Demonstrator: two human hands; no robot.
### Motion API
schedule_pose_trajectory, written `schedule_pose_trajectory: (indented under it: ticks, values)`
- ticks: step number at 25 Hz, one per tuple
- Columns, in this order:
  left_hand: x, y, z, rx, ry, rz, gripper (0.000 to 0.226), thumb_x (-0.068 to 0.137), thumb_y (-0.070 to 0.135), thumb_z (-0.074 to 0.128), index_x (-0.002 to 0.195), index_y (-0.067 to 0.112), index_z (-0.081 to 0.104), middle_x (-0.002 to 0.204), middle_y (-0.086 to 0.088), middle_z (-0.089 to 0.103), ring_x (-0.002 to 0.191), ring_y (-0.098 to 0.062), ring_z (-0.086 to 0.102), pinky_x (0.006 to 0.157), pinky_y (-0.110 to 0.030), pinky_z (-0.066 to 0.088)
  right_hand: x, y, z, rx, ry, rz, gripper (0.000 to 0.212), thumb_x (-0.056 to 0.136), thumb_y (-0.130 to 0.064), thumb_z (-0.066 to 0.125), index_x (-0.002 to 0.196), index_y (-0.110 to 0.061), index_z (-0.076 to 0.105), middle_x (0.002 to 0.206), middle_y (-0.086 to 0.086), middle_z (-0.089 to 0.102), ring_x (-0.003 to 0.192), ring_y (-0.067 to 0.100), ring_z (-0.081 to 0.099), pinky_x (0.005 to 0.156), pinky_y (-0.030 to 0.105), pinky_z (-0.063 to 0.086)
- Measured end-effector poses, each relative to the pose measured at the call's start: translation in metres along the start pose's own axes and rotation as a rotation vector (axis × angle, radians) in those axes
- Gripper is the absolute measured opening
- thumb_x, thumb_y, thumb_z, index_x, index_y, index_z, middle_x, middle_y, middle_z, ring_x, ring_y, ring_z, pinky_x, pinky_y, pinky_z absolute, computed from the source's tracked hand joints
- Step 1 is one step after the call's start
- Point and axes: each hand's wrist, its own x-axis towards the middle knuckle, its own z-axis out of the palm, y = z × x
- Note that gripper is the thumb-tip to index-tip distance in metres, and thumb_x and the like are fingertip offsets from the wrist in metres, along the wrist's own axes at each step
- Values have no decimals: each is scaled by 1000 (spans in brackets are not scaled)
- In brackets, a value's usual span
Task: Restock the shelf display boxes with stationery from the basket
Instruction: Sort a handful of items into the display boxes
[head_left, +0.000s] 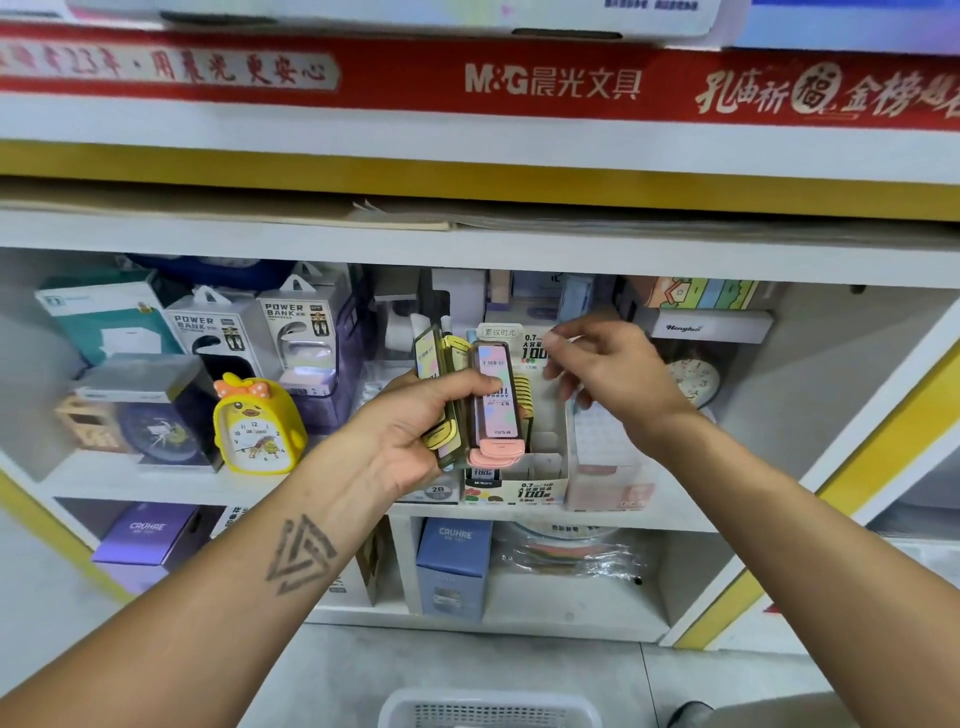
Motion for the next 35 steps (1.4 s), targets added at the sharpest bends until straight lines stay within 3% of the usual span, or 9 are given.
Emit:
schedule_pose_trajectory:
  ticks: [4, 9, 13, 17, 23, 26, 29, 32, 35]
  values:
    - [-4, 2, -2, 0, 0, -4, 51, 71, -1, 75, 121, 2, 67, 109, -25, 71, 89, -34, 73, 73, -47, 61, -15, -15, 19, 239, -287, 191, 53, 74, -43, 82, 105, -3, 65, 74, 10, 71, 57, 17, 58, 50, 26, 44]
    - [-7, 5, -12, -23, 26, -22, 39, 72, 0, 74, 110, 1, 70, 93, -23, 74, 69, -31, 74, 56, -46, 61, -18, -25, 30, 290, -452, 284, 73, 56, -23, 92, 118, -6, 57, 87, 9, 75, 79, 21, 72, 70, 35, 59]
    - [-12, 11, -25, -16, 46, -28, 8, 84, 1, 68, 82, 2, 76, 78, -19, 75, 62, -29, 73, 49, -45, 59, -18, -33, 44, 398, -397, 261, 46, 78, 1, 78, 120, 2, 58, 83, 15, 75, 64, 20, 71, 56, 28, 59]
    - [-18, 27, -46, 27, 130, -22, 9, 86, -2, 65, 92, 1, 70, 83, -19, 75, 67, -28, 74, 64, -53, 59, -13, -37, 62, 467, -270, 184, 30, 87, 6, 70, 115, -1, 65, 87, 13, 76, 61, 17, 67, 55, 21, 57]
    - [-26, 51, -86, 14, 283, 9, 12, 86, -4, 65, 96, 1, 65, 93, -21, 71, 80, -33, 70, 57, -61, 55, 7, -32, 68, -376, -28, -242, 26, 80, -18, 83, 93, -27, 63, 83, -1, 72, 72, 14, 65, 63, 27, 51]
    - [-27, 56, -96, 12, 280, 9, 19, 85, -4, 65, 103, 1, 66, 100, -22, 72, 80, -33, 72, 60, -60, 57, 12, -30, 74, -304, -56, -301, 17, 92, -18, 70, 105, -29, 72, 93, -6, 75, 71, 1, 67, 66, 14, 52]
    - [-25, 55, -97, 39, 256, -8, 17, 84, -3, 66, 100, 2, 67, 92, -21, 74, 73, -32, 74, 57, -58, 58, 19, -26, 68, -367, -15, -320, 23, 98, -17, 61, 117, -25, 70, 97, -6, 71, 82, 12, 67, 83, 30, 57]
    - [-21, 50, -86, 75, 200, -38, 10, 86, -3, 65, 94, 2, 66, 77, -20, 74, 63, -30, 73, 52, -56, 58, 20, -26, 52, -265, 8, -238, 15, 97, -10, 61, 102, -23, 67, 87, -3, 70, 74, 11, 64, 73, 38, 54]
    - [-16, 41, -66, 92, 156, -52, 9, 86, -5, 64, 94, 0, 66, 74, -20, 73, 60, -30, 73, 51, -54, 58, 12, -24, 29, -168, 27, -220, 19, 96, -7, 62, 91, -23, 69, 82, -4, 70, 66, 2, 59, 66, 26, 46]
